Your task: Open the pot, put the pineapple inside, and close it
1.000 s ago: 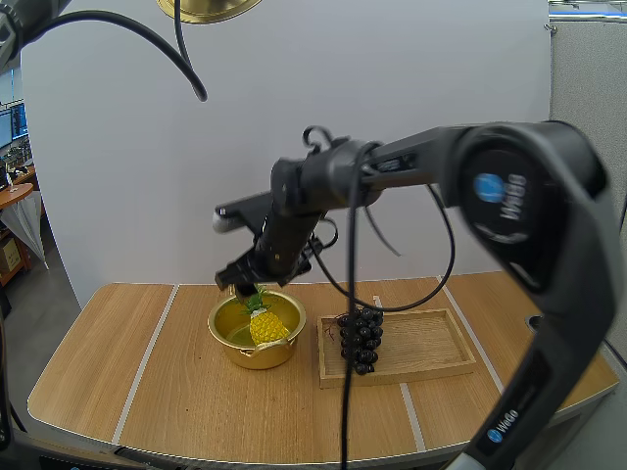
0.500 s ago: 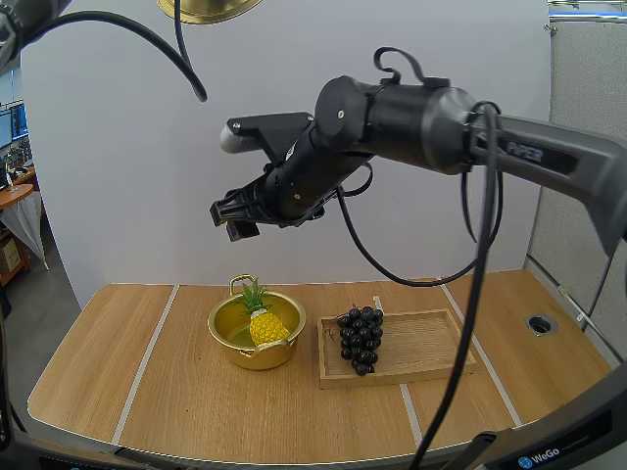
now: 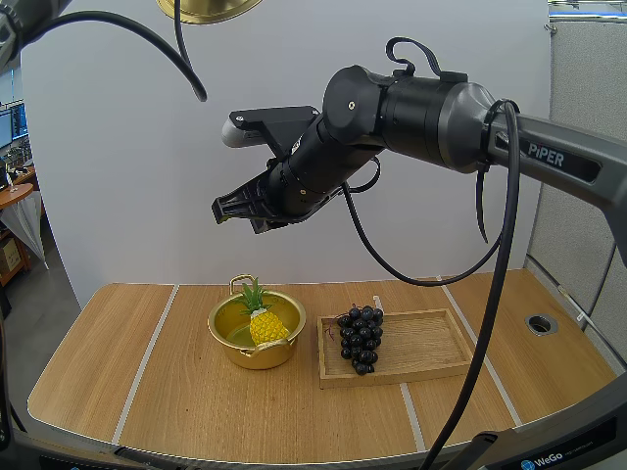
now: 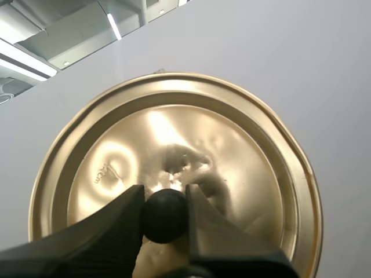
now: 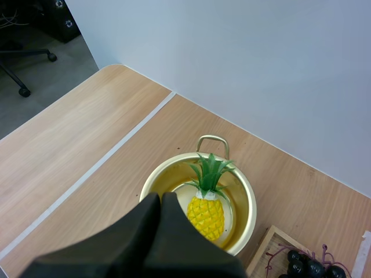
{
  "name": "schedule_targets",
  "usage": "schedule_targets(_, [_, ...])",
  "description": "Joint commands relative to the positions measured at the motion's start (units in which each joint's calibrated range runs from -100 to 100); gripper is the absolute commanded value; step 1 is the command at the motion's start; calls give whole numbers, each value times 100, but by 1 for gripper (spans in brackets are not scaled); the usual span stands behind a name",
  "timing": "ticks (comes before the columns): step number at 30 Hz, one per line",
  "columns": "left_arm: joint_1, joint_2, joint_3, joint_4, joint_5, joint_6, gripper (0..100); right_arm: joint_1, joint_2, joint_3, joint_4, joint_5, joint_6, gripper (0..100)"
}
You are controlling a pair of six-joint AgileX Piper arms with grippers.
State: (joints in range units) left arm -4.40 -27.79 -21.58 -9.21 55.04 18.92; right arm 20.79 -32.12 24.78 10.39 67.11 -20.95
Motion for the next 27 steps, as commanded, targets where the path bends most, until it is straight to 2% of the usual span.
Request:
schedule_targets(1, [-9, -63, -58, 28, -197, -56, 0, 2, -77, -38, 49, 41, -15, 0])
schedule_targets(8, [-9, -63, -58, 28, -197, -56, 0, 2, 195, -38, 177, -393, -15, 0])
schedule_targets(27, [-9, -63, -58, 28, -197, -56, 0, 2, 2953, -38, 186, -2876, -15, 0])
